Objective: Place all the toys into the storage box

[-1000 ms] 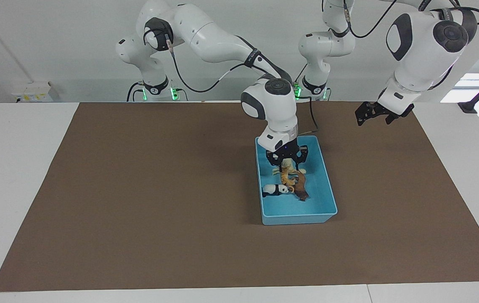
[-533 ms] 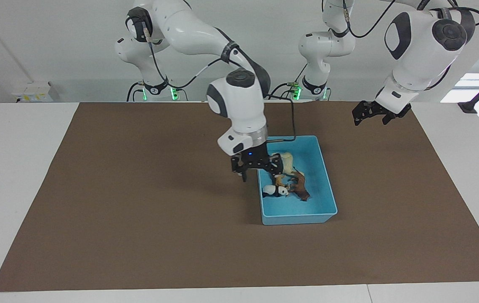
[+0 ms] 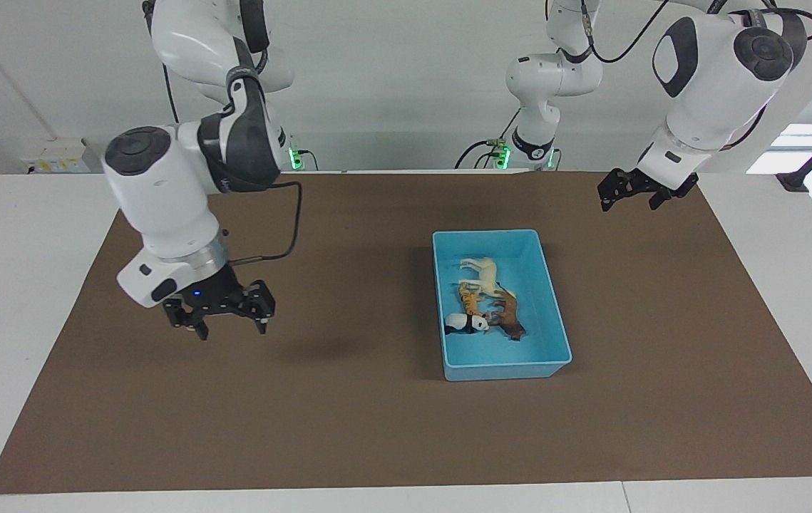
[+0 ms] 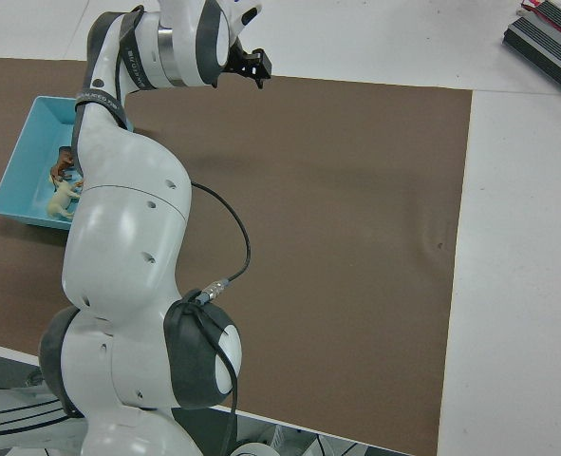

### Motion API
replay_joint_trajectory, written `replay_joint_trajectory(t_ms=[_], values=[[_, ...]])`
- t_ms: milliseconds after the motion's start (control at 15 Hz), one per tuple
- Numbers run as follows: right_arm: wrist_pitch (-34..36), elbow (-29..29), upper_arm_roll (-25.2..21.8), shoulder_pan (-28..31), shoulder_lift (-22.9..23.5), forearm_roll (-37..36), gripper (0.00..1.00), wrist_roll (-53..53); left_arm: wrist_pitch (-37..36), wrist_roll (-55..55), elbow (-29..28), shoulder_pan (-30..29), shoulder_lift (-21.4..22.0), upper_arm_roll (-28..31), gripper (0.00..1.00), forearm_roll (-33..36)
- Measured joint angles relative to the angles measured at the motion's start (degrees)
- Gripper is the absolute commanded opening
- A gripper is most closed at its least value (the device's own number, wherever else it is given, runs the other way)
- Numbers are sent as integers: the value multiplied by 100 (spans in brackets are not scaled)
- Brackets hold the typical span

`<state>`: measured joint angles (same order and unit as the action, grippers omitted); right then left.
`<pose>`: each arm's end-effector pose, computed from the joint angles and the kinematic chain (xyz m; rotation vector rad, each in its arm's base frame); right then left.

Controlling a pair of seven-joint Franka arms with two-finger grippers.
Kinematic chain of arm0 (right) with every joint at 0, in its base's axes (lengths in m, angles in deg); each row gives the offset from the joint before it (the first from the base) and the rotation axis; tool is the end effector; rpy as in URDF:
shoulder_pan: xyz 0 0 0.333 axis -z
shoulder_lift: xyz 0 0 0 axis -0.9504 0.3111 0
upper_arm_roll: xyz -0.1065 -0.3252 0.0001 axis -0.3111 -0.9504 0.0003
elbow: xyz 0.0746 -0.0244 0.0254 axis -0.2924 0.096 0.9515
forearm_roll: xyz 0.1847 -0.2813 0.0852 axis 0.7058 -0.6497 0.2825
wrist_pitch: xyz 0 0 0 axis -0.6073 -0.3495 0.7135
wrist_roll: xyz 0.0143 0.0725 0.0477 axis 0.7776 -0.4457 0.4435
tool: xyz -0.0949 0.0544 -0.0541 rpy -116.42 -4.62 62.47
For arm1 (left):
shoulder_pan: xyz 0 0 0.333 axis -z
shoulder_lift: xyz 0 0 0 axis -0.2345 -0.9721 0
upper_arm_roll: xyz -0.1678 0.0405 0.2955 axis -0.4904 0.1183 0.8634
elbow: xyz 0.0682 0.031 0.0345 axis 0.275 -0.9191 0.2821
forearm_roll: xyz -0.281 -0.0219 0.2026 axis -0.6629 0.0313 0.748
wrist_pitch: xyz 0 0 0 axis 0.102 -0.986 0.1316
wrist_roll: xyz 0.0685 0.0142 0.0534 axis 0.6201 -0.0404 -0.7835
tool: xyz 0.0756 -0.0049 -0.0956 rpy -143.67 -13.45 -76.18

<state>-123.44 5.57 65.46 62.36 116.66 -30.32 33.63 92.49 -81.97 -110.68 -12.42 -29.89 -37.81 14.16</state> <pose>0.6765 0.0595 0.5267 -3.1045 -0.1190 -0.2526 0.4932 -0.0419 0.5814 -3.1163 0.0883 0.2193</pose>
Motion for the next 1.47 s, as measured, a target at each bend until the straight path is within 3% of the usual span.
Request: replay_joint_trajectory(t_ms=[267, 600, 800, 1467], values=[[724, 168, 2, 397, -410, 0, 100, 367, 0, 0, 0, -1, 22, 11, 100, 0], [1003, 1876, 1, 593, -1950, 0, 100, 367, 0, 0, 0, -1, 22, 11, 100, 0], [1006, 2458, 10, 752, -2548, -15, 100, 367, 0, 0, 0, -1, 22, 11, 100, 0], [997, 2439, 39, 812, -2658, -465, 100, 367, 0, 0, 0, -1, 22, 11, 100, 0]])
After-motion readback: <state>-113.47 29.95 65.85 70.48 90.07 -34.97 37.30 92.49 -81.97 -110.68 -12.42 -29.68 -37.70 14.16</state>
